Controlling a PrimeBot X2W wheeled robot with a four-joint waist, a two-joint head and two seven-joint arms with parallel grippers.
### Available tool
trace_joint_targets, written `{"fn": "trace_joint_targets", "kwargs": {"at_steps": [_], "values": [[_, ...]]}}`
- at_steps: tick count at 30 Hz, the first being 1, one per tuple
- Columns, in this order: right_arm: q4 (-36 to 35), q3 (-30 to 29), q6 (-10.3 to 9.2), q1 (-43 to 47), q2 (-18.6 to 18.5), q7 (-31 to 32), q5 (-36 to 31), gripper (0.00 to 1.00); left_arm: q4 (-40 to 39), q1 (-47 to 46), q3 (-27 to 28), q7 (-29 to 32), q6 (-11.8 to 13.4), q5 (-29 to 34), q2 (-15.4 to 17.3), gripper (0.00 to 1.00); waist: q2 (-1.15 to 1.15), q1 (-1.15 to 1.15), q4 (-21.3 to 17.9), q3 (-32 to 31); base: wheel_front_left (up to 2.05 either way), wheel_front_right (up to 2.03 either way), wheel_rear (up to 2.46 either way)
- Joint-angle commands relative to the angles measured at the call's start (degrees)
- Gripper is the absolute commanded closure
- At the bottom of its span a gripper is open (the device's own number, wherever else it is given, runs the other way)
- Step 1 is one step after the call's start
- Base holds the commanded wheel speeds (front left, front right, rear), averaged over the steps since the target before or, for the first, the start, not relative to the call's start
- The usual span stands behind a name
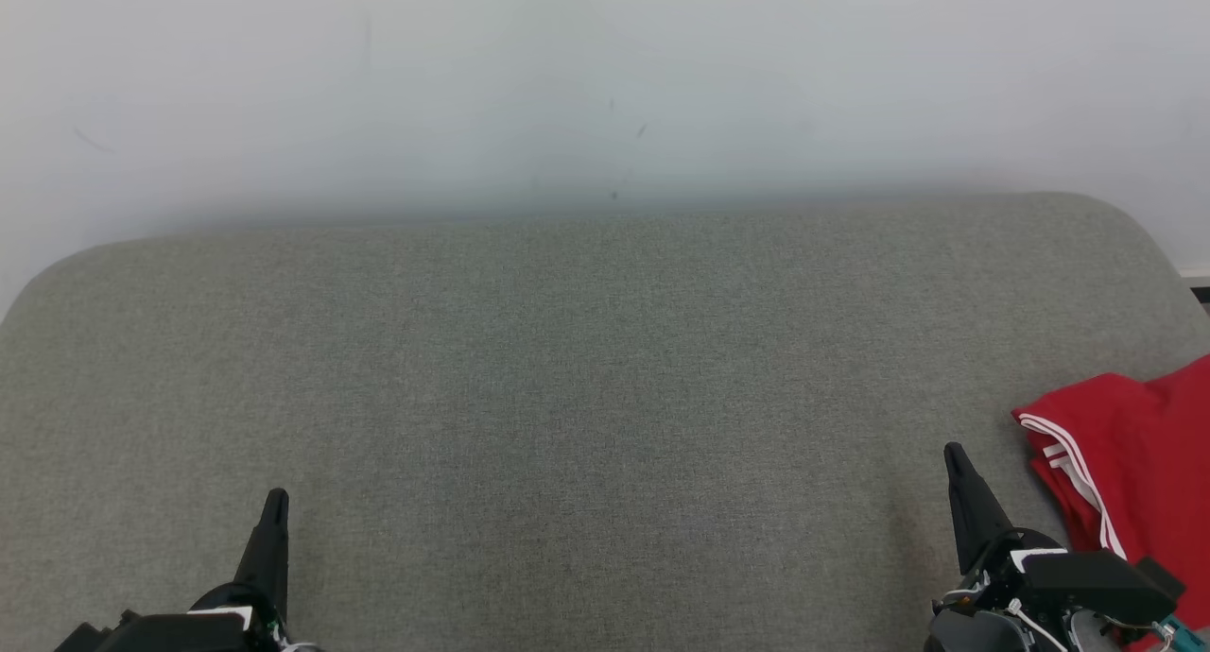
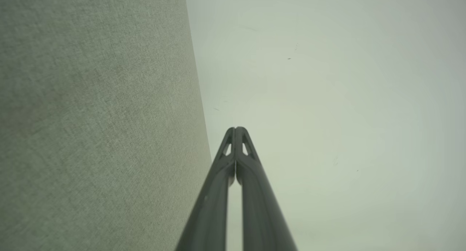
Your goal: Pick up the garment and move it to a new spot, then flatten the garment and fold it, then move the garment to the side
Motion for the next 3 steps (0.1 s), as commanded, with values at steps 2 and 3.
{"fn": "trace_joint_targets", "kwargs": {"at_steps": [2, 3], "values": [[-0.12, 0.00, -0.12, 0.04, 0.01, 0.19, 0.09, 1.00, -0.20, -0.51, 0.22, 0.11, -0.17, -0.23, 0.24, 1.00, 0.00, 0.00, 0.00, 0.00, 0.00, 0.00, 0.00], [-0.12, 0.00, -0.12, 0.04, 0.01, 0.19, 0.09, 1.00, -0.20, -0.51, 0.22, 0.11, -0.17, -0.23, 0.24, 1.00, 0.00, 0.00, 0.00, 0.00, 0.00, 0.00, 0.00]]}}
